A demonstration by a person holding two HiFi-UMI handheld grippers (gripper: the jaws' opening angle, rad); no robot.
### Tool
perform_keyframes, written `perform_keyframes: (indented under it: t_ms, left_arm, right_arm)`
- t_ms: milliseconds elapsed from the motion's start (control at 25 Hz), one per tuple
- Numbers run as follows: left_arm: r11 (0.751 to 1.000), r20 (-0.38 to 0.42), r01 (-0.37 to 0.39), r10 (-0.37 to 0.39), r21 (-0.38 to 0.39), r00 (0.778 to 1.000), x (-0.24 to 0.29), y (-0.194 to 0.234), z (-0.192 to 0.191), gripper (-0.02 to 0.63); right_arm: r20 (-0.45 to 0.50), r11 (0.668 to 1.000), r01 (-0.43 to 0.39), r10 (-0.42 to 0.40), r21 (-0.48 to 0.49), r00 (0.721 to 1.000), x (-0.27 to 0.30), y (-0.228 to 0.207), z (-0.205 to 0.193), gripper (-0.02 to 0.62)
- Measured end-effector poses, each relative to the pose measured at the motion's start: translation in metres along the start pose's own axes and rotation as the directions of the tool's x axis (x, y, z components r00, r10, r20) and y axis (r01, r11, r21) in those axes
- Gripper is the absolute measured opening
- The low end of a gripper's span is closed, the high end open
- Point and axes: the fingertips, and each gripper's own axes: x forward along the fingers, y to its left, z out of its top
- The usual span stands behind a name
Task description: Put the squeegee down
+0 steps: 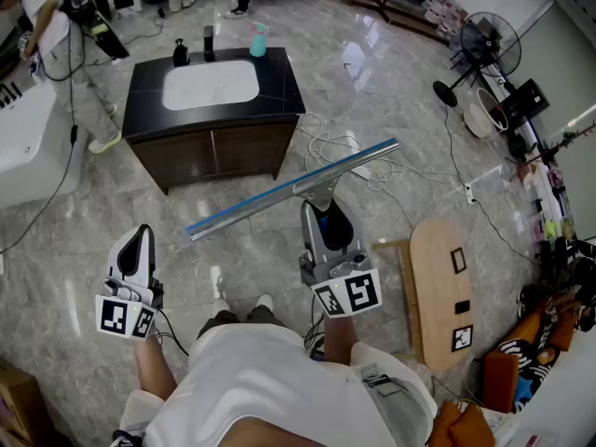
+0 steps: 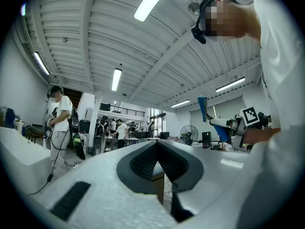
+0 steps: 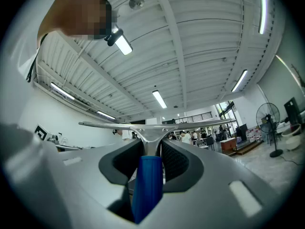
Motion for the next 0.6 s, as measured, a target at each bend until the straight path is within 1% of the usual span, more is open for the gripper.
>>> perform_keyframes:
  t_ms: [200, 600]
  left_arm:
    - [1.0, 0.002, 0.009, -0.009, 0.014, 1.0, 0.0055, -0.0014, 0.0054, 0.005]
    - [1.0, -0.007, 0.019, -0.019, 0.016, 1.0, 0.0085, -0.0027, 0.0011, 0.005]
  right_arm:
    - [0.003, 1.0, -0.001, 0.001, -0.003, 1.0, 0.0028, -0.0023, 0.0022, 0.141]
    - [-0.007, 1.0, -0.001, 0.001, -0.008, 1.0, 0.0035, -0.0048, -0.0017, 0.141]
